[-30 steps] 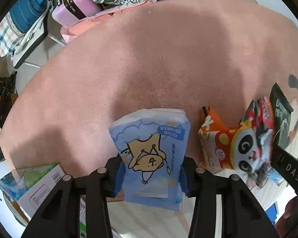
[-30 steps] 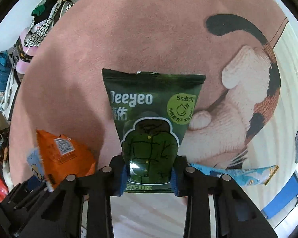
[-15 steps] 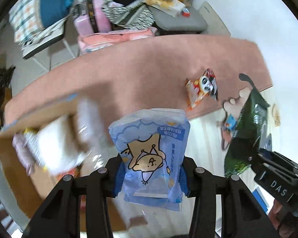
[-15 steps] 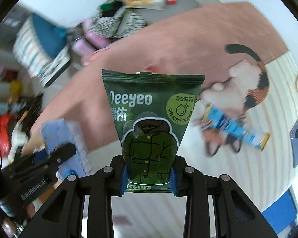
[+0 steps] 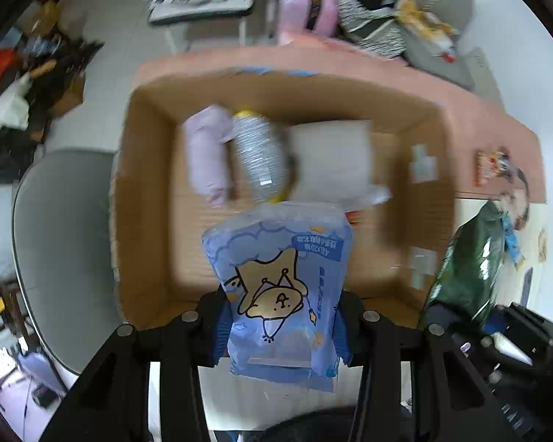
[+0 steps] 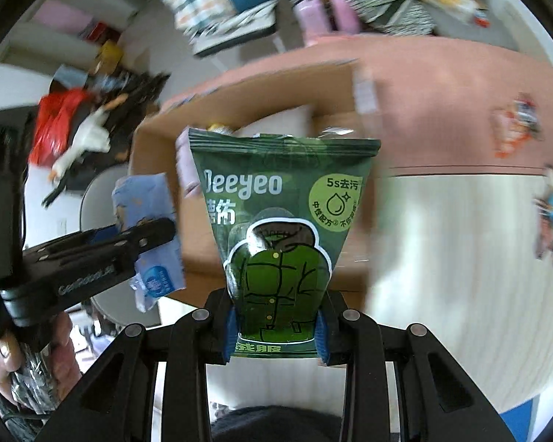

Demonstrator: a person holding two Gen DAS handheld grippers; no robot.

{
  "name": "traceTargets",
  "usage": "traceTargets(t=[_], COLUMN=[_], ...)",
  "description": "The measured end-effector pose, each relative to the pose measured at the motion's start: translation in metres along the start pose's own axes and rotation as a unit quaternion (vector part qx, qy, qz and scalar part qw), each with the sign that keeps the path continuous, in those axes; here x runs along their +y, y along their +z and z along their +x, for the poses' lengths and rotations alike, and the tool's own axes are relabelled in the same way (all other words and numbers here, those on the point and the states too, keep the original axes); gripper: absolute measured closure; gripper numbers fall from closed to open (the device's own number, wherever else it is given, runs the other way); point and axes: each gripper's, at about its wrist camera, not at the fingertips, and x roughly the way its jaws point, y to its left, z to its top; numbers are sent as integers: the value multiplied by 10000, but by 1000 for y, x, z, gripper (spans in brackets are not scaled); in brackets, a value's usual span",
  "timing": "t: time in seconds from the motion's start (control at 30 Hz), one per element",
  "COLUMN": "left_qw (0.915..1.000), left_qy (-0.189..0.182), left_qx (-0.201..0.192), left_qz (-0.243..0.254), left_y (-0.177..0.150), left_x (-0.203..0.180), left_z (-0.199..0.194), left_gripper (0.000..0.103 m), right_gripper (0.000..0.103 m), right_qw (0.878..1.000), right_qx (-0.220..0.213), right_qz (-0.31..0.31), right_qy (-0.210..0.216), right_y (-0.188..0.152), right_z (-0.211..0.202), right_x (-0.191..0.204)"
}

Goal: Organize soft objects
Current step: 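Place blue packet and green bag in the box and open both tools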

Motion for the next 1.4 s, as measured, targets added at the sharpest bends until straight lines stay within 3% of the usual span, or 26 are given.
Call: traceTargets(t=[0.27,0.5,0.6,0.67,0.73,0.77,0.8,1.17,1.4], left_qw=[9975,9941,9925,9897,9883,9887,9894,9945,9996], left_qy=[53,141,-24,-247,-354,-332,-274,-226,186], left_qx=[691,1074,1224,1393,1452,1437,1403,989,54], left_qz=[-154,-35,-66,-202,-304,-283,-242,-258,-193], left_y=[23,33,34,30,26,23,21,3,-29], left_x=[53,63,64,67,69,70,69,56,48], left_z=[49,78,85,90,92,92,92,67,21], left_gripper=[61,59,55,53,44,40,33,33,33], right_gripper=[69,69,67,61,35,17,15,15,7], right_qw=[9986,9970,9965,9959,9950,9948,9949,9944,9898], right_qx=[521,762,831,905,981,1006,997,814,217], right_qz=[-18,135,112,94,154,148,123,-123,-390], right_qy=[-37,-47,-30,21,129,67,27,-658,-1351], right_y=[7,12,15,16,15,13,10,-10,-36], right_z=[89,134,146,152,156,155,153,117,76], right_x=[53,52,51,52,45,44,40,36,33])
